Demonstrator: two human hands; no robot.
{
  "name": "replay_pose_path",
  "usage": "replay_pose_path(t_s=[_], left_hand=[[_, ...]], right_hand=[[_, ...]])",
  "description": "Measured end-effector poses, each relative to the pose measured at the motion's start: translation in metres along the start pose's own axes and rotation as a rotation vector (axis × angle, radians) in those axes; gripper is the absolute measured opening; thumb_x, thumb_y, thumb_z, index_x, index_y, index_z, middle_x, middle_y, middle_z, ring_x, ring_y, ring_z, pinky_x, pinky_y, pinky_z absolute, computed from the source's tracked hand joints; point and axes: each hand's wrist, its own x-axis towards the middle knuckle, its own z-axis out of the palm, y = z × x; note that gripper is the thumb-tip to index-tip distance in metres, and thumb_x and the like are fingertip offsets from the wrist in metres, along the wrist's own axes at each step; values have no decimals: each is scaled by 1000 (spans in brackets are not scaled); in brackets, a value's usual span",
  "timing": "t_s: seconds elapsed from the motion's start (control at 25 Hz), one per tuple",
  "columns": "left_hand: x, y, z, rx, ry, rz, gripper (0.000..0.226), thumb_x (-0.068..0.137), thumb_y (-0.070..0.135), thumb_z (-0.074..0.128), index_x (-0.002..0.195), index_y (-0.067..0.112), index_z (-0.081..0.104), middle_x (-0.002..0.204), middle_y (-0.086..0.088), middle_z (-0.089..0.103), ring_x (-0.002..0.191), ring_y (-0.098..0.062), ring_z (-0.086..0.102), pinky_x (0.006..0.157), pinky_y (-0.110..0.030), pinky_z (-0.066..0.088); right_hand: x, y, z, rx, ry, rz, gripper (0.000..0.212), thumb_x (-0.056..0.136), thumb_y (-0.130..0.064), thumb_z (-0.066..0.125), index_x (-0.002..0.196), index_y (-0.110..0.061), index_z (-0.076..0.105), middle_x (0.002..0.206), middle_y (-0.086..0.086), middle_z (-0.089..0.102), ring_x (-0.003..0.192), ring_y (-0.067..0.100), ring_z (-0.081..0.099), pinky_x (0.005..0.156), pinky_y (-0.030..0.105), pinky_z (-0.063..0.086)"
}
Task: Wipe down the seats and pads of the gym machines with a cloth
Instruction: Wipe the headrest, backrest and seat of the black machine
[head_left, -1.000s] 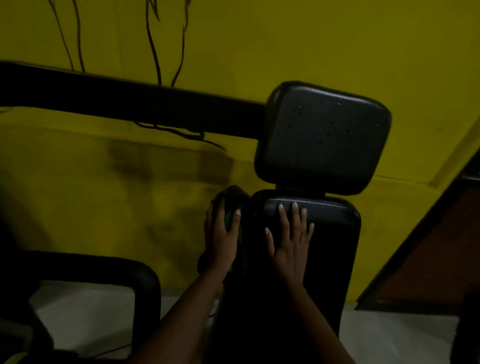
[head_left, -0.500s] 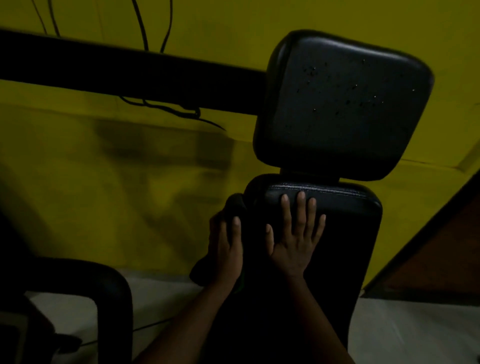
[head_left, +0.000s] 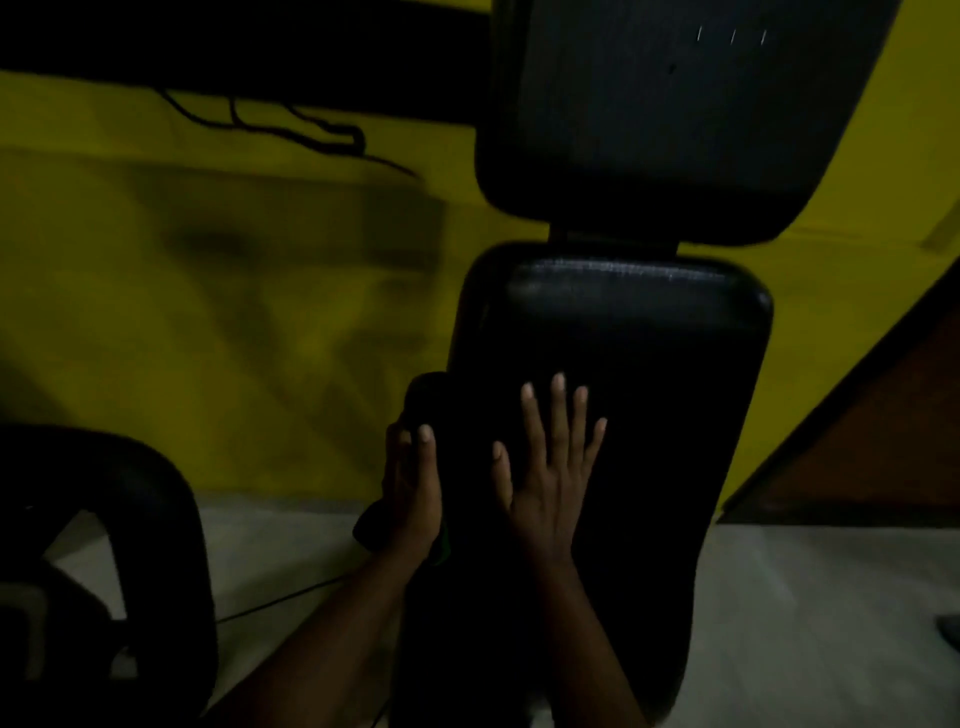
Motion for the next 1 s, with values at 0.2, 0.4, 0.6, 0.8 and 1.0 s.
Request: replay_pose_path(t_s=[0.2,0.4,0.6,0.8,1.0], left_hand=[[-23,-69,-13,16,1,15,87,49,99,31,116,43,37,119,24,41,112,2,43,85,-6,35],[-27,-81,-18,48,-11,-40,117,59,93,29,146,15,22,145,8,29,133,-7,31,106,-23,30],[-20,-57,-18,4,-74,-72,83,77,72,34,143,22,26,145,4,34,132,-12,33,98,-19,30],[-59,-146,-37,28,51,-86,40,83,57,33,113,33,44,121,2,49,112,-10,49,94,-32,41],[-79,-211,-55,99,5,-361,54,101,36,24,148,11,17,157,-4,13,146,-19,12,116,-30,12]], right_hand=[[-108,9,30,-111,-80,1,57,99,-46,21,149,-28,2,158,-3,-9,146,19,-5,117,45,-1],[-111,10,40,-132,-32,36,57,99,-46,18,149,-28,-1,158,-4,-11,145,19,-6,117,45,-3],[-115,4,30,-103,-89,77,56,99,-44,20,149,-30,-3,157,-7,-14,145,16,-8,117,44,-3],[-217,-2,42,-60,-200,73,54,100,-41,19,149,-29,0,158,-5,-11,145,18,-6,117,44,-3],[-232,3,58,-84,-151,78,53,100,-41,13,149,-29,-1,157,-6,-13,145,17,-8,117,44,-5]])
